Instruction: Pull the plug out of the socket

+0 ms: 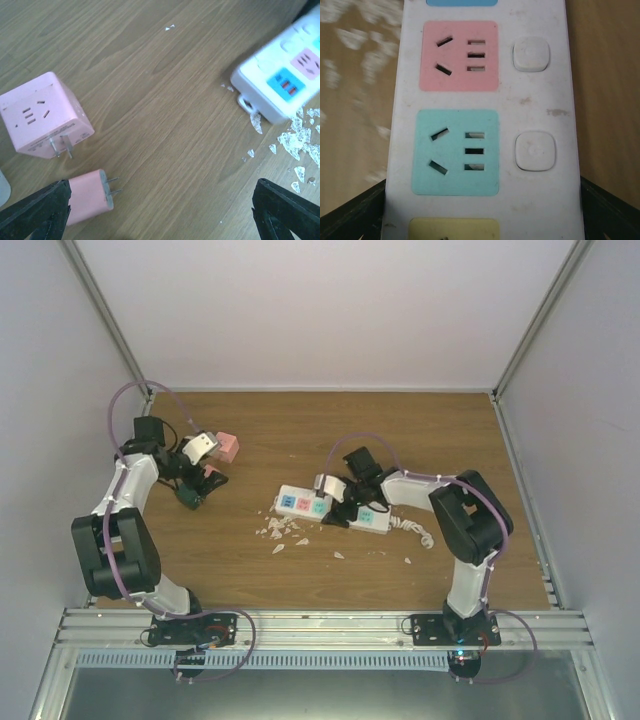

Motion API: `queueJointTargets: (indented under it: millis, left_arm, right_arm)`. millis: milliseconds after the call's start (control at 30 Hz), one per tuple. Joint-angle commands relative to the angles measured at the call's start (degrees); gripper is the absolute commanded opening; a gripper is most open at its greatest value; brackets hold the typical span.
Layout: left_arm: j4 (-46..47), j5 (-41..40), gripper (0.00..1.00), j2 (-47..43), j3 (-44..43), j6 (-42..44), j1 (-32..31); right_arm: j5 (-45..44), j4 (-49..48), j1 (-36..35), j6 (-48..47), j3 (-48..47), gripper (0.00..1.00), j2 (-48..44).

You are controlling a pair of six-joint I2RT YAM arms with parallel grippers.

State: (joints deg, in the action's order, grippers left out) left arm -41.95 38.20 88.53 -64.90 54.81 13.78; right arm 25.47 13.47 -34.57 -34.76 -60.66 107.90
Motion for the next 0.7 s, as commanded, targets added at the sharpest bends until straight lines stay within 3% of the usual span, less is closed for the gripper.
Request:
queueJointTargets:
  millis: [0,667]
  left_arm:
    - [2.19,-0.63,0.99,-1.52,-0.40,-1.13,-1.86]
    - [2.56,-1.95,0.99,0.30,-3.85,-3.31,-6.19]
  right_arm:
    - [-4.72,3.83,7.23,2.68,-1.12,0.74,-0.89]
    - [-2.74,9.32,42.33,0.74,-0.02,0.77,0.07]
